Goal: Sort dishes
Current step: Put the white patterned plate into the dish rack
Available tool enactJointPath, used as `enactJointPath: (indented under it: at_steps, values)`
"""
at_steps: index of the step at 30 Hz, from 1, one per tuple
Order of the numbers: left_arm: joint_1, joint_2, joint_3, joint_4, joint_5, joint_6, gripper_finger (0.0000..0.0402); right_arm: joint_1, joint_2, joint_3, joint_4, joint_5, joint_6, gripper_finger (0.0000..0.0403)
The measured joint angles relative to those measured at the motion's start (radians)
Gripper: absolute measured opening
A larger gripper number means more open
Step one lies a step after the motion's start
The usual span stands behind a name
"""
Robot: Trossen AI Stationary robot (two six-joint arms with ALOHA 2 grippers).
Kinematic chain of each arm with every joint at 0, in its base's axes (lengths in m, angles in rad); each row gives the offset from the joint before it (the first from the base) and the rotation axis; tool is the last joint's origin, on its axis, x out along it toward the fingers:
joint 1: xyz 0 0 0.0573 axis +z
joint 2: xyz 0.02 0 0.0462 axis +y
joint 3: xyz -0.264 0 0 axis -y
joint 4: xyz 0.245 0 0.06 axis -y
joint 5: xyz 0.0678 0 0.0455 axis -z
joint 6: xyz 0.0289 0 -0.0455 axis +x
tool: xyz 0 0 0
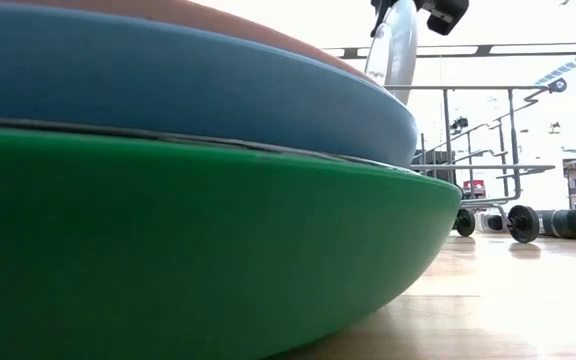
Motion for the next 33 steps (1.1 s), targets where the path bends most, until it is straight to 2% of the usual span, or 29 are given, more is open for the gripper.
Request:
enactJointPath:
  at_steps: [23, 33]
  values:
    - [0.000, 0.000, -0.015, 0.000, -0.003, -0.005, 0.0231, -0.023, 0.118, -0.001, -0.008, -0.001, -0.014, 0.0000]
    - [0.000, 0.000, -0.015, 0.000, -0.002, -0.005, 0.0231, -0.023, 0.130, -0.001, -0.010, -0.001, -0.015, 0.0000]
